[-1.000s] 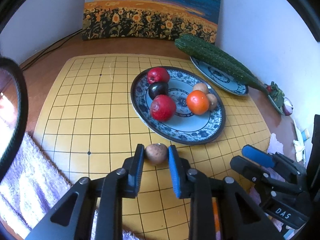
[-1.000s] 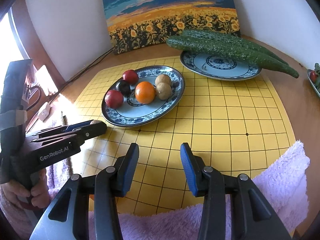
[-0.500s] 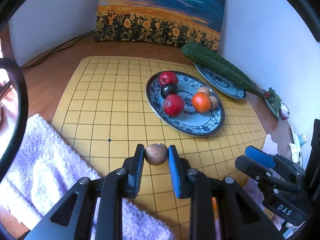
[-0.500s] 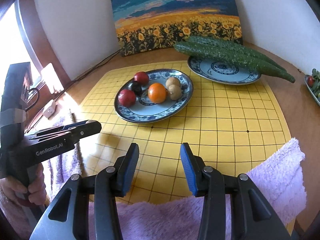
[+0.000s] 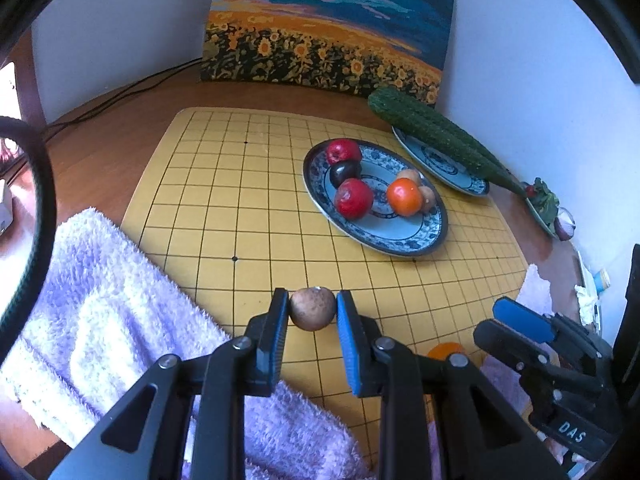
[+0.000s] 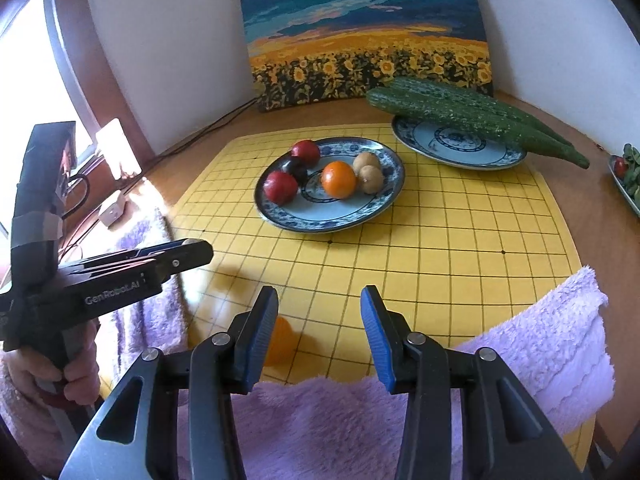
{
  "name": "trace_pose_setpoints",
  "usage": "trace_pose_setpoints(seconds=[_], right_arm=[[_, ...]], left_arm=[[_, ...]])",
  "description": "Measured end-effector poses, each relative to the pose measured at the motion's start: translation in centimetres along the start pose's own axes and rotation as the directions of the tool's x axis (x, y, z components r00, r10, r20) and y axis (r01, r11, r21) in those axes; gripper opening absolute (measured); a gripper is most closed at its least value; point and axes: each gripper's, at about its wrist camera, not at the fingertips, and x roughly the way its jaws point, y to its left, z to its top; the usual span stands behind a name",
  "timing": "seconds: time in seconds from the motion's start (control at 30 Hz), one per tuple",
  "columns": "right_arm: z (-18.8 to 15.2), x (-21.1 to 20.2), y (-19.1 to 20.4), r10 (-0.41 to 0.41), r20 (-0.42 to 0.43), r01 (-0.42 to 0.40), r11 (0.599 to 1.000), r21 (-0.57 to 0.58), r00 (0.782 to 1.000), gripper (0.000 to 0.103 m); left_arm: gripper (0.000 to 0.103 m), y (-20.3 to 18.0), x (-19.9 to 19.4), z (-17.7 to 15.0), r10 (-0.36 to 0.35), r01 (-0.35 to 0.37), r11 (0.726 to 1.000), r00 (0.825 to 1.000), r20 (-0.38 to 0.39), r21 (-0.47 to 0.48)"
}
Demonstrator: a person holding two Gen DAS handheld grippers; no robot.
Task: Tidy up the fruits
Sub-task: 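Hold the potato in the left gripper while the right gripper grasps the orange on the towel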
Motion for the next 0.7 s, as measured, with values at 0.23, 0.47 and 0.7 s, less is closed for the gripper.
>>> trace_pose_setpoints(seconds=[0.23,0.47,0.7], right_arm=[[-0.8,0.1,1.2,0.027,-0.015,-0.027,0.999,-0.022,1.0,0.044],[-1.3,0.4,2.0,0.033,-0.026,-0.034,0.998,-0.045,0.999,0.044],[-1.8,1.1,2.6,0.036,-0.046,-0.039,0.997,-0.059,0.998,0.044]], left_arm=[[0.025,0.1,-0.7,-0.4,-0.003,0.003,1.0,1.0,0.017,-0.001],[0.025,0.0,-1.2,-0.6,-0.005,0.005,1.0,1.0,0.024,0.0],[0.025,0.1,-1.5,-0.8,-0.007,0.007,1.0,1.0,0.027,0.002]])
